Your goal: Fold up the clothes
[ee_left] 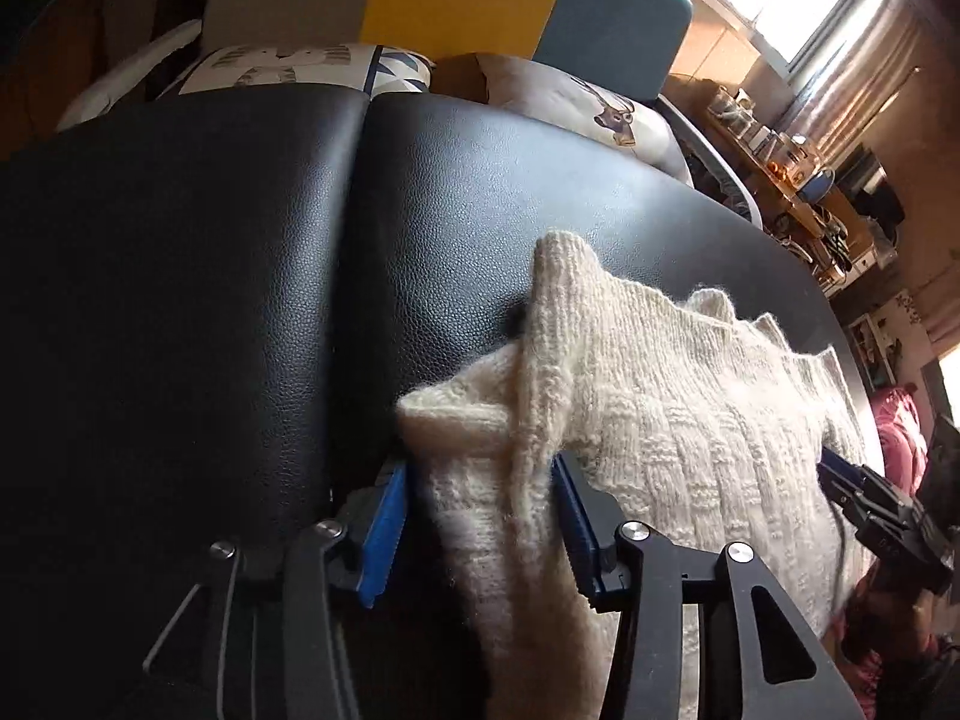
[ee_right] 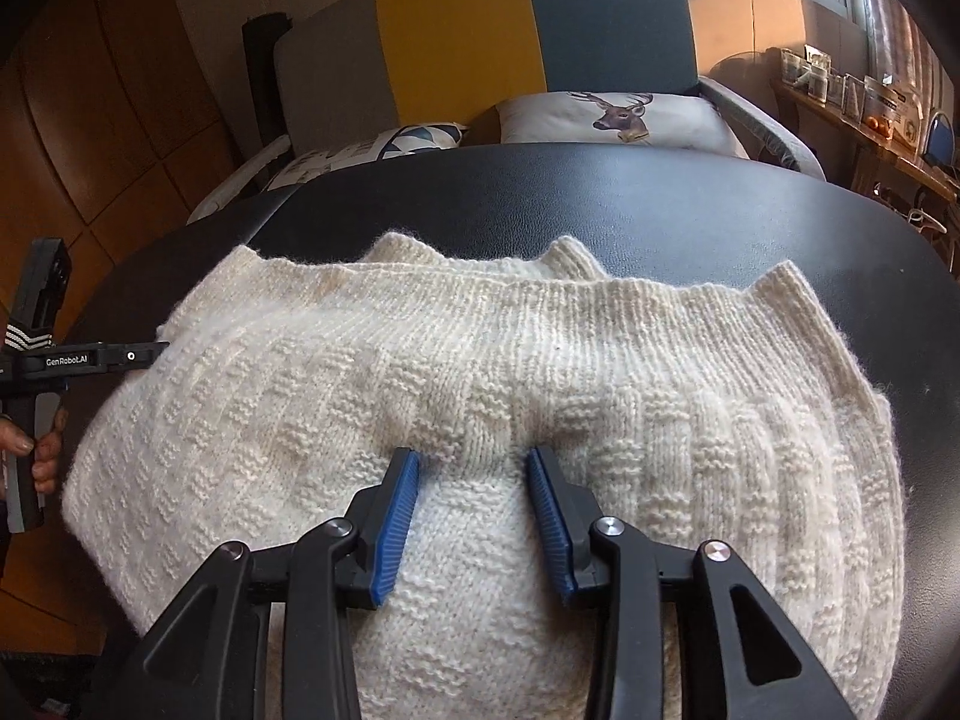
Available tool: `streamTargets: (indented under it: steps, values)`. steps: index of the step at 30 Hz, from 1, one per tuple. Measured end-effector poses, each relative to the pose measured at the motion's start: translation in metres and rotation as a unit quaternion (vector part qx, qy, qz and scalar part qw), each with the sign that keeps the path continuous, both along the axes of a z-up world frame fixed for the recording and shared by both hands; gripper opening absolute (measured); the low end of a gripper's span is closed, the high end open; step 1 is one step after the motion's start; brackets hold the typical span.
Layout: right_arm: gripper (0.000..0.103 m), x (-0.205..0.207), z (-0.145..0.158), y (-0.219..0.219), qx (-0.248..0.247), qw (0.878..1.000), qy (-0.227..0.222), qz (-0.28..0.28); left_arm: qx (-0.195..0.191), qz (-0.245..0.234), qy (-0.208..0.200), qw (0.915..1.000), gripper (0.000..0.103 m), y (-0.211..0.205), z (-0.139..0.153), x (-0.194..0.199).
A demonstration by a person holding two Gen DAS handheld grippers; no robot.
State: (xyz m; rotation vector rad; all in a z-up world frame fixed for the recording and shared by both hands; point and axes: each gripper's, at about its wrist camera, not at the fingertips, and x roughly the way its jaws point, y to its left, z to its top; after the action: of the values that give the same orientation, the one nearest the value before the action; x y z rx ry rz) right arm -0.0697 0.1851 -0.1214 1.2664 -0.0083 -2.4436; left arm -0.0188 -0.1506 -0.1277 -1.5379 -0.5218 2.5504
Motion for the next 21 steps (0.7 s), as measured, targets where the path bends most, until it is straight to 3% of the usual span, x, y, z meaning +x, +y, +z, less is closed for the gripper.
streamTargets:
  steps: [2,4,9,12,16,19,21]
  values:
    - [0.039,-0.001,0.003,0.002,-0.004,1.0,-0.002,0.011,0.01,0.019,0.0,0.9998,0.049,-0.006,0.004,0.006]
    - [0.039,-0.001,0.009,0.014,-0.038,0.999,-0.015,0.015,0.011,0.028,0.013,0.9994,0.055,-0.008,0.012,0.018]
    - [0.04,0.007,0.031,0.059,-0.092,0.996,-0.001,0.01,0.023,-0.006,0.03,0.9993,0.068,-0.002,0.017,0.036]
    - [0.04,0.007,0.034,0.087,-0.081,0.997,-0.009,0.01,0.039,-0.009,0.009,0.9992,0.072,-0.003,0.011,0.035]
    - [0.04,-0.005,0.024,0.111,-0.056,0.998,-0.037,0.011,0.095,0.007,-0.011,0.9954,0.072,-0.008,0.003,0.033]
    - [0.04,-0.016,0.006,0.117,0.002,0.998,-0.069,0.009,0.093,0.006,-0.019,0.9955,0.074,-0.007,0.001,0.034]
    - [0.041,-0.018,0.001,0.12,-0.007,0.997,-0.07,0.016,0.107,0.011,-0.022,0.994,0.074,-0.011,-0.002,0.036]
